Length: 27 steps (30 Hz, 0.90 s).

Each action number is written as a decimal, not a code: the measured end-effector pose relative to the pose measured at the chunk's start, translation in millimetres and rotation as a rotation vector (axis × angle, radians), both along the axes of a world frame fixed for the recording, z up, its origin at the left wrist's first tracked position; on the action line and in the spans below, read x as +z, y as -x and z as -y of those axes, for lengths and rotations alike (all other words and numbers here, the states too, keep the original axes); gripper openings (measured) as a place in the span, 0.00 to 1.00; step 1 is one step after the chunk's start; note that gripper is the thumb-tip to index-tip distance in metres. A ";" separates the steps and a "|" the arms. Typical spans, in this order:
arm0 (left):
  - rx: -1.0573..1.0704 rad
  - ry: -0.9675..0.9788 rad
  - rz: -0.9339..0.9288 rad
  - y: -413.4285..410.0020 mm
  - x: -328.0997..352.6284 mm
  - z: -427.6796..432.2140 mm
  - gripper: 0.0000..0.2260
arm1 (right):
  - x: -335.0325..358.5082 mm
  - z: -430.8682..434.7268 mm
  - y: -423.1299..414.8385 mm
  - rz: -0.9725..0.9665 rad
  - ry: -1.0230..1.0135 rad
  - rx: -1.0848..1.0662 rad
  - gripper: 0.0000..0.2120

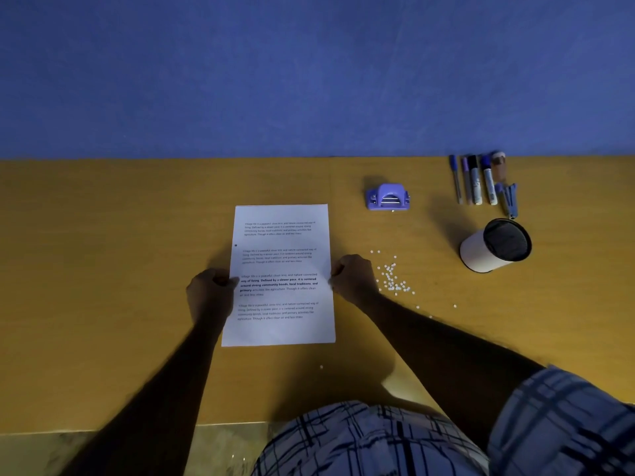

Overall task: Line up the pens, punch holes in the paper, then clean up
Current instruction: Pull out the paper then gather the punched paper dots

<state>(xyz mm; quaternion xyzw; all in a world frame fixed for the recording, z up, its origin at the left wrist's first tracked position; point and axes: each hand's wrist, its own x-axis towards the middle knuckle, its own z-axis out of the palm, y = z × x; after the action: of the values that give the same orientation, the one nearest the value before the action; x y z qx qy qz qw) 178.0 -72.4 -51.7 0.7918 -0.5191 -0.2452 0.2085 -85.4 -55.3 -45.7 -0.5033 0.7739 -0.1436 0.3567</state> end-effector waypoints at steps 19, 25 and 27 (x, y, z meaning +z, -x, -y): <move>-0.608 0.140 0.432 64.4 2.2 -38.1 0.33 | -6.4 -49.3 65.7 -0.356 0.223 0.396 0.32; -0.761 0.116 0.428 105.9 -3.1 -35.0 0.36 | -7.9 -30.0 103.0 -0.363 0.116 0.301 0.39; -0.795 0.121 0.435 119.0 -0.7 -28.2 0.36 | -5.9 -17.2 113.0 -0.372 0.122 0.292 0.38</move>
<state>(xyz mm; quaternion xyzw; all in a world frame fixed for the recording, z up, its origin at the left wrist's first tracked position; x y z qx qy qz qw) 59.0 -44.3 -52.3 0.5506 -0.8278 -0.1036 0.0302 -198.5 -38.0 -51.5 -0.6484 0.7350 -0.0418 0.1940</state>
